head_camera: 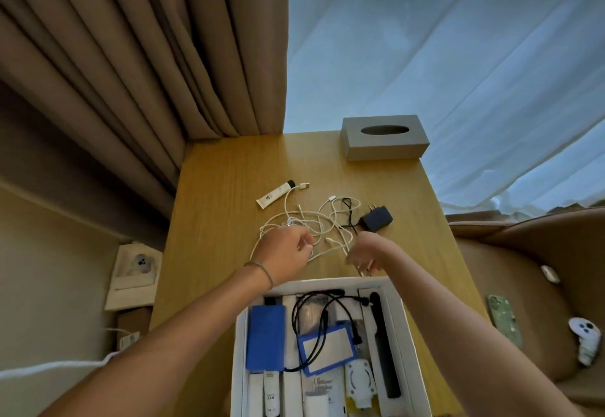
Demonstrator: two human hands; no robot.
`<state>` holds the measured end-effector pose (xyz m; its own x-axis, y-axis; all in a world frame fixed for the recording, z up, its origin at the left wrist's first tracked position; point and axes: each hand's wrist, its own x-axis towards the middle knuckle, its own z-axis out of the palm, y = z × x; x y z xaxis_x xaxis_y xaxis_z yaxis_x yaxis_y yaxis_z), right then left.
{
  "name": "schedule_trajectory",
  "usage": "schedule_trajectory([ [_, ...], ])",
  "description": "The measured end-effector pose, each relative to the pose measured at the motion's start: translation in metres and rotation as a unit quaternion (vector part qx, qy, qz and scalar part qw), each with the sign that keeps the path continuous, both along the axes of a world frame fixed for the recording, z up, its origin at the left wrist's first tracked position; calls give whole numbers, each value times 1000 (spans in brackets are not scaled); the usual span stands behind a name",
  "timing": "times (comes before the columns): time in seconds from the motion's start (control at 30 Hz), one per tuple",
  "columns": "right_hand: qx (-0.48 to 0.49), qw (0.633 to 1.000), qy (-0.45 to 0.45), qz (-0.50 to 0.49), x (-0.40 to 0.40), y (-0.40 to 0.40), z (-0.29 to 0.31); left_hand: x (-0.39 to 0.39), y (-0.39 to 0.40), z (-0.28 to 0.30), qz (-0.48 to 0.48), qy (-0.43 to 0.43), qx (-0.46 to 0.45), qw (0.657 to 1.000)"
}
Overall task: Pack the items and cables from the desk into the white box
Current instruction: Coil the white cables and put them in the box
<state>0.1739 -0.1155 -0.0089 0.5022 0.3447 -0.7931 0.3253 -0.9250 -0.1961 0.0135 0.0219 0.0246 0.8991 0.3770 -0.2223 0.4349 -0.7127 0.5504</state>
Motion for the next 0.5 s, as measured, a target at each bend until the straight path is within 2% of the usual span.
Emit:
schedule_trajectory([
  [0.03, -11, 999, 37, 8, 0, 2, -1, 4, 0, -1, -3, 1, -10, 1000],
  [0.1, -12, 998, 54, 16, -1, 3, -2, 12, -2, -2, -13, -5, -29, 999],
  [0.2, 23, 999, -14, 25, -4, 1, 3, 22, -5, 1, -38, -34, -52, 997],
  [0.33, 128, 978, -126, 105, -9, -7, 37, 34, -7, 14, -111, -64, -44, 991],
  [0.4, 183, 965, -128, 135, -13, -13, 62, 39, -11, 24, -153, -54, -43, 986],
  [0.5, 218, 952, -129, 170, -15, -19, 98, 45, -9, 45, -186, -17, -111, 976],
])
